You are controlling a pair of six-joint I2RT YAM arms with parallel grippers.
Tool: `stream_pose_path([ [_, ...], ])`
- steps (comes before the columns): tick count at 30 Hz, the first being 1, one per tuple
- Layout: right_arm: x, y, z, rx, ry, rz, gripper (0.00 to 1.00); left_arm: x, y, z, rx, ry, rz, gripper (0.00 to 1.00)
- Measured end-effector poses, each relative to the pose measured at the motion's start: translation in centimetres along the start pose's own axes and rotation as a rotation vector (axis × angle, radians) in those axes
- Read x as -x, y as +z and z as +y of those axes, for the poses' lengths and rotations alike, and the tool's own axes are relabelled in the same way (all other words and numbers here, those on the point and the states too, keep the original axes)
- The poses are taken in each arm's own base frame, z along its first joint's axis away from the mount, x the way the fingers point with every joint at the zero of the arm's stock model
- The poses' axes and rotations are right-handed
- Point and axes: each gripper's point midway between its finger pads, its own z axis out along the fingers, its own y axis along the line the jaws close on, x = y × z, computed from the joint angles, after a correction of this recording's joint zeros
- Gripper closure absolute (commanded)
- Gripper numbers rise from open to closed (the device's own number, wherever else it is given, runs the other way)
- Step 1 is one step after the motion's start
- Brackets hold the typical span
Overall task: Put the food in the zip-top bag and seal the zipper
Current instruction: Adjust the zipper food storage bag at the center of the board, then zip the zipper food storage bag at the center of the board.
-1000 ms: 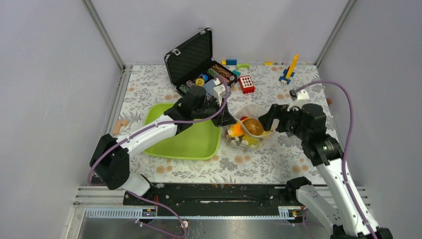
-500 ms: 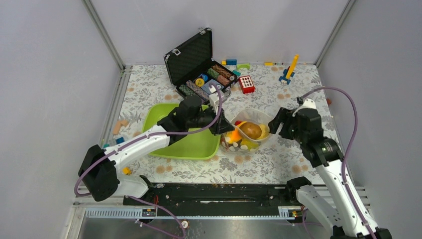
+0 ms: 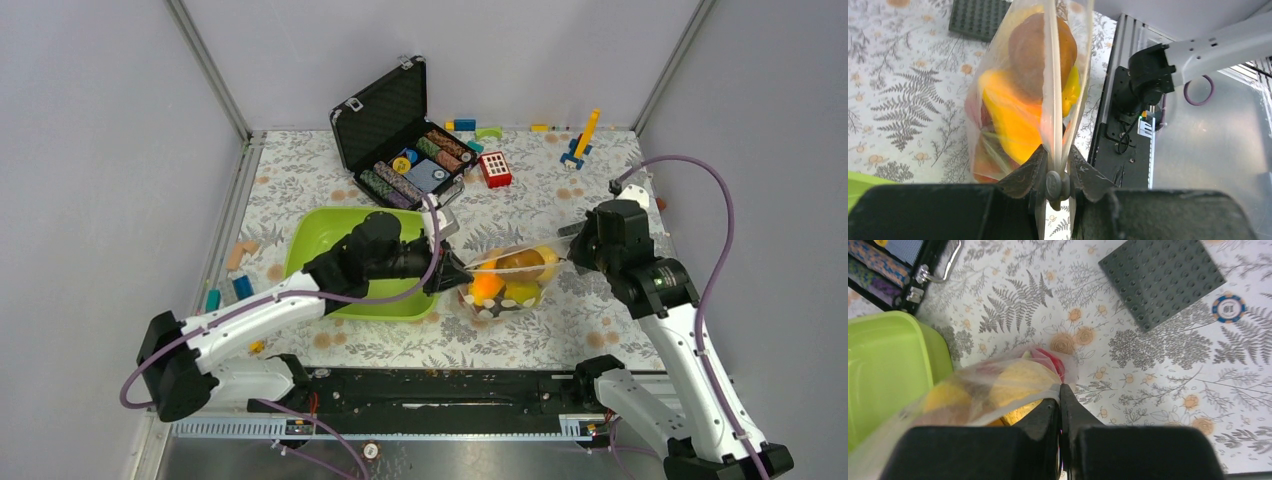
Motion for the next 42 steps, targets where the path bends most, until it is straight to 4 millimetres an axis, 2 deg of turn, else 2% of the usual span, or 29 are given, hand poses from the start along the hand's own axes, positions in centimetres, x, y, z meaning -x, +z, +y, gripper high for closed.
stream_pose_path([
  [3, 0.6, -1.3, 0.3, 0.014, -0.011, -0.002, 1.0, 0.6, -0.8, -1.6, -0.024, 0.054, -0.031, 1.0],
  [7, -0.7, -1.7, -0.1, -0.005, -0.043, 0.074, 1.0, 0.1, -1.1, -2.8, -0.046, 0.073, -0.036, 1.0],
  [11, -2.2, -1.0, -0.7, -0.055, -0.082, 0.172, 0.99, -2.0, -0.7, -2.8, -0.049, 0.049, 0.007, 1.0],
  [17, -3.9, 1.5, -1.0, -0.126, -0.126, 0.292, 1.0, -4.5, 0.1, -1.6, -0.015, 0.008, 0.052, 0.98],
  [18, -4.0, 1.7, -1.0, -0.128, -0.128, 0.297, 1.0, -4.6, 0.2, -1.5, -0.013, 0.006, 0.055, 0.9],
  [19, -3.9, 1.9, -0.9, -0.128, -0.129, 0.296, 1.0, -4.6, 0.3, -1.5, -0.012, 0.006, 0.054, 0.76],
  [21, -3.6, 2.1, -0.7, -0.117, -0.129, 0.278, 1.0, -4.4, 0.3, -1.5, -0.013, 0.005, 0.045, 0.63],
  [25, -2.1, 2.4, -1.4, -0.132, -0.12, 0.191, 1.0, -5.3, 0.1, -1.5, -0.017, -0.01, 0.064, 0.34],
  [29, -1.4, 2.0, -0.6, -0.067, -0.118, 0.141, 1.0, -6.4, 0.1, -1.5, -0.022, -0.023, 0.083, 0.18],
  [33, -1.7, 2.1, 0.0, -0.022, -0.116, 0.141, 1.0, -7.2, 0.2, -1.4, -0.029, -0.029, 0.079, 0.09],
  [42, -2.3, 2.8, 0.2, -0.022, -0.121, 0.172, 1.0, -5.7, 1.5, -2.3, -0.113, -0.014, -0.014, 0.08],
])
